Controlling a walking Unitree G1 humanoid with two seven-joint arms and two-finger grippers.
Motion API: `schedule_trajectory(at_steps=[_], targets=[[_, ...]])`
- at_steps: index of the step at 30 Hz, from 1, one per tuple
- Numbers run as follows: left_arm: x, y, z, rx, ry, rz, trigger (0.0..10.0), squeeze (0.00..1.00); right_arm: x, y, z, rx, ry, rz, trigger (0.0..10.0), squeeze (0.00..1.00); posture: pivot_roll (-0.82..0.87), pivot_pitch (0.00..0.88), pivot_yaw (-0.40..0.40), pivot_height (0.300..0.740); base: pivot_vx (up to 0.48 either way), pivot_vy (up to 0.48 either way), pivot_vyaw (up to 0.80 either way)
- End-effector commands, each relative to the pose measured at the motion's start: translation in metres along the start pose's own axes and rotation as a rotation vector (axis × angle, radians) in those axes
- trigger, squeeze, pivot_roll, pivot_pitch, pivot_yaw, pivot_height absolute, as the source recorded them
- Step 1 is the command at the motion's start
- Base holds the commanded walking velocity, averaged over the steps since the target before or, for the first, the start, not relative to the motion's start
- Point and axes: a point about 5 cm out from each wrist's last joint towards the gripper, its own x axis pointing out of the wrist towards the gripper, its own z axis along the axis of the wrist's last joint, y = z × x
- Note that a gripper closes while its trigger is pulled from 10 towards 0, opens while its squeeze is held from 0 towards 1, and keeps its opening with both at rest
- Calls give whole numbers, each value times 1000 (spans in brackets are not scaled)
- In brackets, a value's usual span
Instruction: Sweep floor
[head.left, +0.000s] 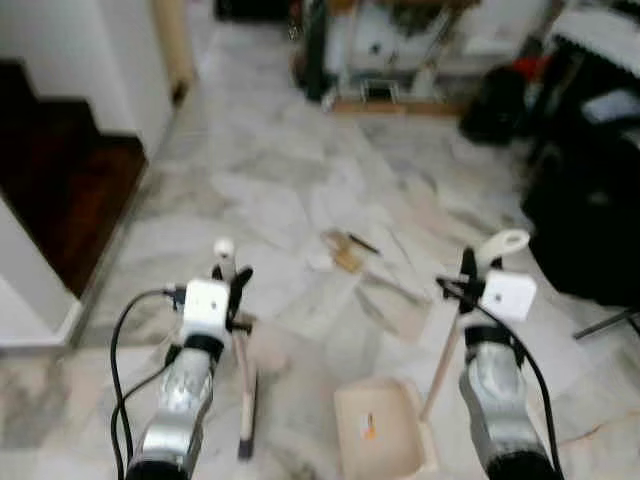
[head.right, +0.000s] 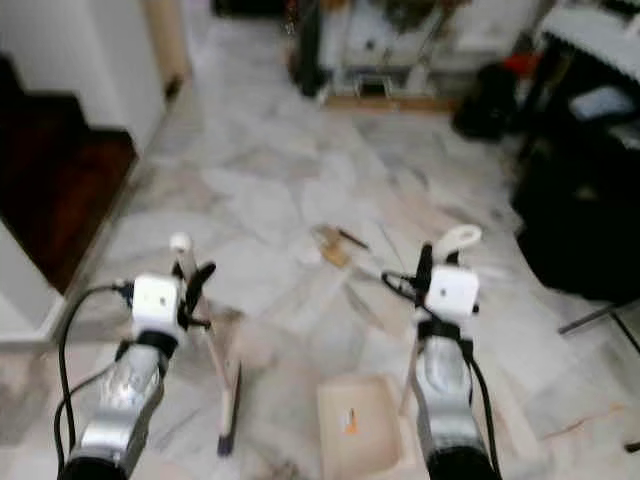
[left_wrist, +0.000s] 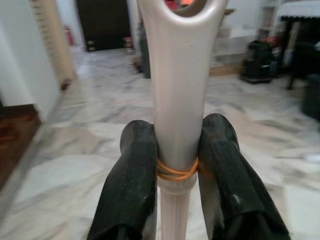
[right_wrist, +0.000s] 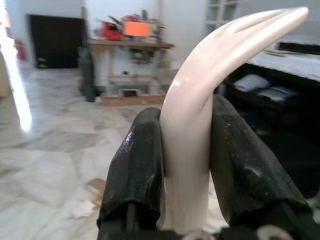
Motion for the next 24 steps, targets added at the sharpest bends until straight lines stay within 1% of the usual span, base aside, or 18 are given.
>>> schedule_trajectory(at_steps=[1,3,5,8,11,13,14,15,17,20,22,24], targets=[[2,3,12,5,-71,19,10000,0,9,1,16,9,-59,15,10000,0,28,0,-90,740,0,0,0],[2,0,11,1,-66,20,10000,0,10,-1,16,7,-59,18,10000,0,27,0,-91,740,0,0,0],[3,-2,12,-24,-67,19,10000,0,13,0,18,6,-67,24,10000,0,23,0,-83,740,0,0,0],[4,-2,13,-36,-70,12,10000,0,14,0,21,7,-75,26,10000,0,22,0,-79,740,0,0,0],[6,-1,14,-37,-72,4,10000,0,15,1,21,18,-76,16,10000,0,12,0,-76,740,322,0,0],[8,6,14,-29,-75,28,10000,0,11,7,18,40,-57,35,10000,0,3,0,-94,740,332,0,0],[8,6,14,-29,-75,28,10000,0,11,7,18,40,-57,35,10000,0,3,0,-94,740,334,0,0],[8,12,13,-32,-72,53,10000,0,7,12,16,49,-45,58,10000,0,5,0,-96,740,334,0,0],[8,16,12,-25,-70,57,10000,0,5,16,15,53,-43,66,10000,0,5,0,-90,740,332,0,0],[8,17,12,-15,-69,54,10000,0,3,16,13,58,-39,59,10000,0,7,0,-72,740,333,0,0],[11,19,15,-4,-72,36,10000,0,3,14,11,72,-35,30,10000,0,2,0,-31,740,334,0,0],[12,20,16,-1,-74,25,10000,0,3,13,10,78,-34,20,10000,0,0,0,-23,740,334,0,0]])
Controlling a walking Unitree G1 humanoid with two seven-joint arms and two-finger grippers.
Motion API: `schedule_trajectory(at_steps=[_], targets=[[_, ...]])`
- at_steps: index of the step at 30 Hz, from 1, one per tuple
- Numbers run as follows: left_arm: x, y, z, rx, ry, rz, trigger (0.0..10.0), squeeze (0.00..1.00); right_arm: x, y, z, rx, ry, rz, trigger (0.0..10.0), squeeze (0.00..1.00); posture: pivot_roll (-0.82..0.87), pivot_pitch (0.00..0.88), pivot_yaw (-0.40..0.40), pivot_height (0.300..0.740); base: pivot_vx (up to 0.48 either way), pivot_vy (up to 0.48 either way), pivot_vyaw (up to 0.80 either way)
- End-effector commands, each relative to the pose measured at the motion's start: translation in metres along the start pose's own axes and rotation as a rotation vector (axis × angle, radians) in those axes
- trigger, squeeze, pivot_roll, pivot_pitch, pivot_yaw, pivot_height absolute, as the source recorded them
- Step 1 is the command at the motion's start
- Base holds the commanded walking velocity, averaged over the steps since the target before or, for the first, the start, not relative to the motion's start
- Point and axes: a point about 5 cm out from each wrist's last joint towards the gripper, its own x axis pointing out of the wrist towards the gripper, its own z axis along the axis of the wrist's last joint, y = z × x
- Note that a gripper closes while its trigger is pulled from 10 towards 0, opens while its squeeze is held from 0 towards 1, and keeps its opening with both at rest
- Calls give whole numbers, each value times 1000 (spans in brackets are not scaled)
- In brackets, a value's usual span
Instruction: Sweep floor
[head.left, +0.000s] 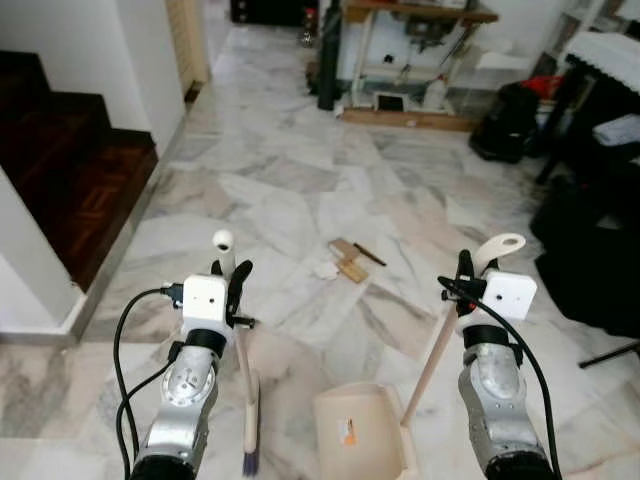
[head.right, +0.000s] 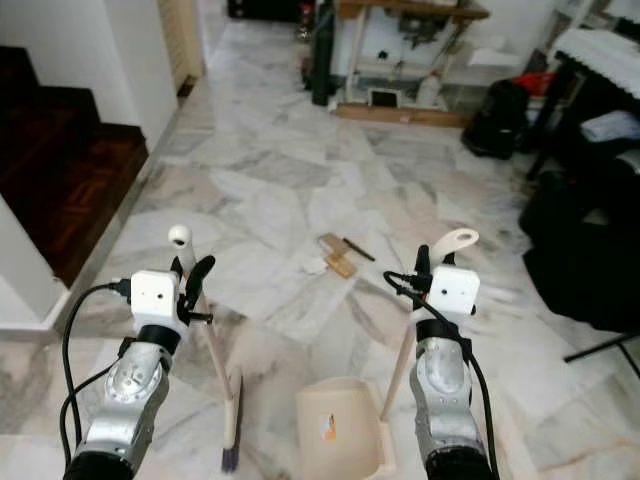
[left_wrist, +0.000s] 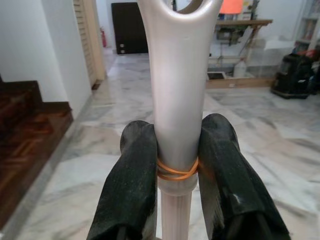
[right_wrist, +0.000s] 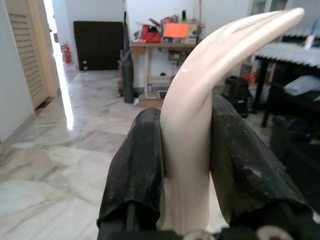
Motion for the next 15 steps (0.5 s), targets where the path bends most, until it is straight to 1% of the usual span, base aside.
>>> schedule_trajectory(at_steps=[1,4,10,15], targets=[[10,1,12,5,-50,-23,10000,0,4,-5,7,28,-41,-47,10000,0,-9,0,-5,740,334,0,0],[14,3,13,13,-48,-45,10000,0,1,-5,4,39,-36,-72,10000,0,-18,0,13,740,335,0,0],[17,1,14,12,-51,-50,10000,0,-4,-5,0,46,-18,-85,10000,0,-15,0,17,740,334,0,0],[18,0,15,7,-55,-43,10000,0,1,-4,2,50,-16,-86,10000,0,7,0,3,740,337,0,0]])
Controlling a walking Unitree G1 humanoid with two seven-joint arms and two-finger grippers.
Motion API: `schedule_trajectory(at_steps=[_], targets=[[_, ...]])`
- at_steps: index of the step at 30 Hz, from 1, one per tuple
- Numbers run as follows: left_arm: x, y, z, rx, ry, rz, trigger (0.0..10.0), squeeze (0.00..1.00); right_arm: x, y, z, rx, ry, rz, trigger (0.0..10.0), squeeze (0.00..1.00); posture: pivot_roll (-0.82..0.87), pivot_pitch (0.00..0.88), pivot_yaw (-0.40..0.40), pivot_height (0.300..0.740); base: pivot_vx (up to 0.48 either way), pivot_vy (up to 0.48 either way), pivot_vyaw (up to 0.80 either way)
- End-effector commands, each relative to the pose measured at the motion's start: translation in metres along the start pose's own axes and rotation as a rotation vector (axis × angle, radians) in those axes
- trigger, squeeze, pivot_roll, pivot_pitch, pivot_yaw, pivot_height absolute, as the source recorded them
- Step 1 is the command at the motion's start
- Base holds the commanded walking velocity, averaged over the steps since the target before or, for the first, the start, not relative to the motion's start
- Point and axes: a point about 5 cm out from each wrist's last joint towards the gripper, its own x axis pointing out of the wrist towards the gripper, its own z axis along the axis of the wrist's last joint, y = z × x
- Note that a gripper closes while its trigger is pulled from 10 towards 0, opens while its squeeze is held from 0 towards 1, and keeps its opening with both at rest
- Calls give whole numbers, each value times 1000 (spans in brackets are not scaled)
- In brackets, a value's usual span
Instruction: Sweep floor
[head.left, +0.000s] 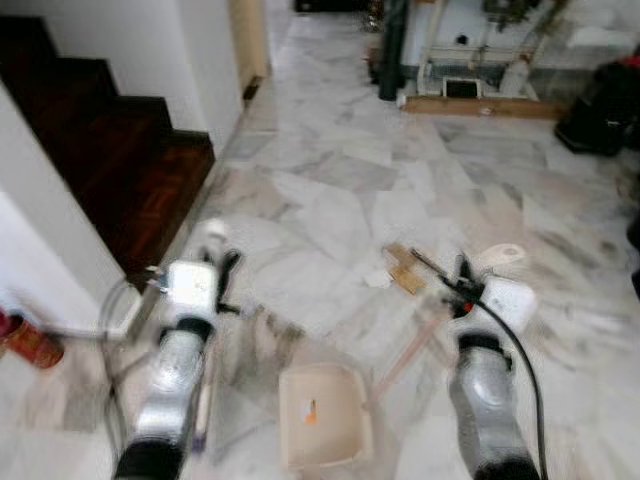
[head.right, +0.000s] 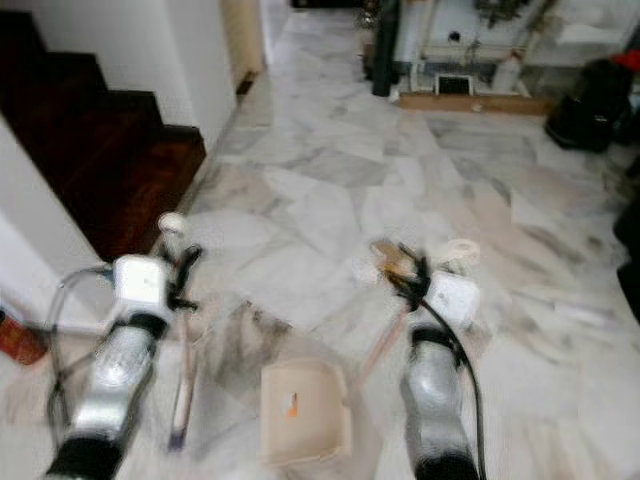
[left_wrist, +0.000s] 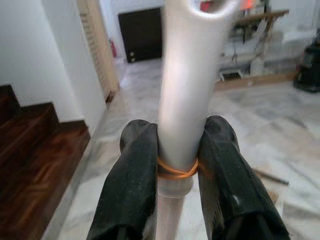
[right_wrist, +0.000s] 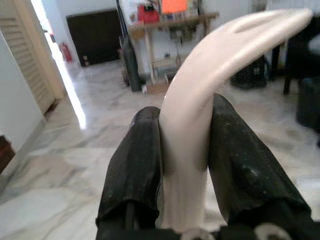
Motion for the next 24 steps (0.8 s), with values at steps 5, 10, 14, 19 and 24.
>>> schedule_trajectory(at_steps=[5,10,14,19,24], targets=[[0,10,3,-4,-19,35,10000,0,8,13,11,15,-50,29,10000,0,15,0,-4,740,337,0,0],[0,13,3,-7,-21,49,10000,0,9,19,13,7,-56,54,10000,0,21,0,-17,740,335,0,0],[2,11,3,-9,-25,53,10000,0,10,18,13,6,-58,56,10000,0,20,0,-22,740,338,0,0],[3,10,4,-15,-28,54,10000,0,10,17,14,-1,-65,56,10000,0,17,0,-23,740,339,0,0],[3,8,3,-19,-28,51,10000,0,12,16,15,0,-67,52,10000,0,19,0,-22,740,338,0,0]])
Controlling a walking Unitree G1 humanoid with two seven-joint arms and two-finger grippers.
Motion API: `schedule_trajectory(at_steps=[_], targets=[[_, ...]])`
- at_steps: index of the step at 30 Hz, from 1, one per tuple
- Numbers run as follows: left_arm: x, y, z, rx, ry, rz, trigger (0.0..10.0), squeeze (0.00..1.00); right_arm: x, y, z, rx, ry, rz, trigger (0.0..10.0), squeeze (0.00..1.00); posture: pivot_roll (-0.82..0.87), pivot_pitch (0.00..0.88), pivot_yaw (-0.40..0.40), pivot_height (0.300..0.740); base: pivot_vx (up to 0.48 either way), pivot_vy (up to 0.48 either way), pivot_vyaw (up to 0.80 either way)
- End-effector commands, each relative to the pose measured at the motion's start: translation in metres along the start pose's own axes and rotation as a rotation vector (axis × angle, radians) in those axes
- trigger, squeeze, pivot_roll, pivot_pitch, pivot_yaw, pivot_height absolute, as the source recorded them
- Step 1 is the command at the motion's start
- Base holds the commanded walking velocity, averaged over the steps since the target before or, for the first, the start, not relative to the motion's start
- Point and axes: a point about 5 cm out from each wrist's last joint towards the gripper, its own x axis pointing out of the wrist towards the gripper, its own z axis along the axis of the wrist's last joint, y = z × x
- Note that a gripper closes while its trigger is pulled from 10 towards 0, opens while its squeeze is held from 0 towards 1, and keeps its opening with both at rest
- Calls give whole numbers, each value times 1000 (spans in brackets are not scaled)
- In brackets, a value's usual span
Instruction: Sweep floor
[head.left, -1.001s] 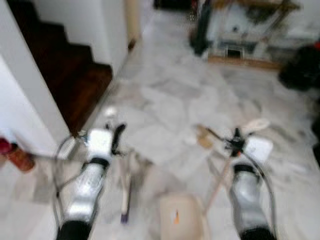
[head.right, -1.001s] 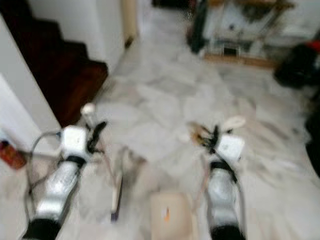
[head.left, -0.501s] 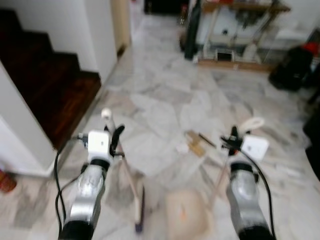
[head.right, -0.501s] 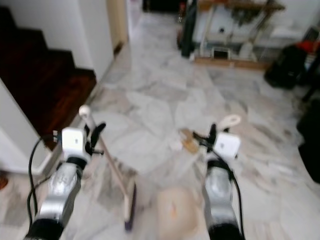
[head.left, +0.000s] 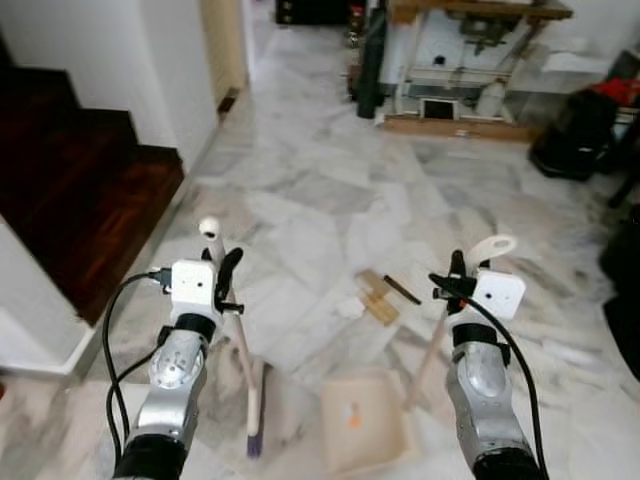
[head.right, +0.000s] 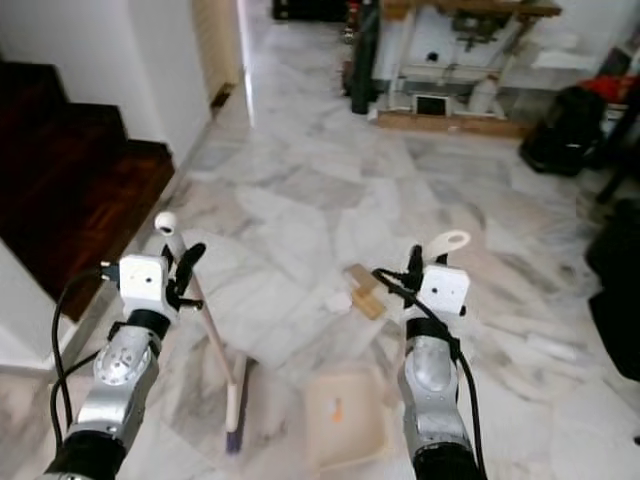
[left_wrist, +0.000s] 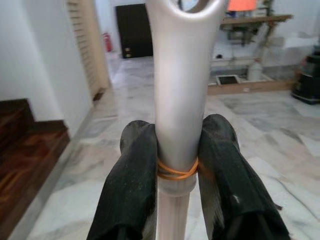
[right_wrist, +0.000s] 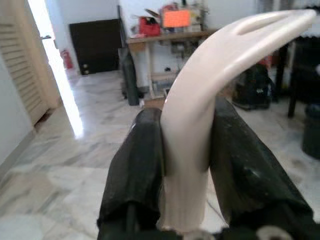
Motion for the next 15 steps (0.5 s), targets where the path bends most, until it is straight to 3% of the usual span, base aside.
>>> schedule_trajectory(at_steps=[1,15], targets=[[6,-4,11,13,-58,-20,10000,0,5,-5,9,-7,-49,-14,10000,0,19,0,-22,740,337,0,0],[5,-10,10,3,-55,-34,10000,0,4,-4,6,-12,-32,-9,10000,0,21,0,-25,740,339,0,0]])
